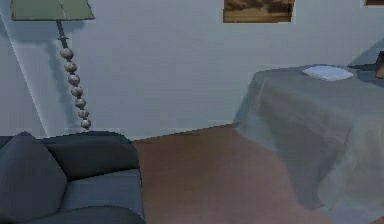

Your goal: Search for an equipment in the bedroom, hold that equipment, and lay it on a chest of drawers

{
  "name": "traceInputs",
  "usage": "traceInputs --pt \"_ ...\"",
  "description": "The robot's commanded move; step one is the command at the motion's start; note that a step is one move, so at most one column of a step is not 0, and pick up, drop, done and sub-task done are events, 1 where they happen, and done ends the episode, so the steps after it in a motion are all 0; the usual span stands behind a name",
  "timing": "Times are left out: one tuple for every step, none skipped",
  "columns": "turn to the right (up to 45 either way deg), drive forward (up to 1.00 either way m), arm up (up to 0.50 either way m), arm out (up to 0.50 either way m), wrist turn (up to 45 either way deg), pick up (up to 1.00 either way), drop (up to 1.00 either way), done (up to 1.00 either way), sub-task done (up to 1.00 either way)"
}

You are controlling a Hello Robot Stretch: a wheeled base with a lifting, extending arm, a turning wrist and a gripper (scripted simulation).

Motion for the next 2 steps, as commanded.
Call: traceInputs --pt "0.0 0.00 0.10 0.00 0.0 0.00 0.00 0.00 0.00" --pt "0.0 0.00 0.50 0.00 0.0 0.00 0.00 0.00 0.00"
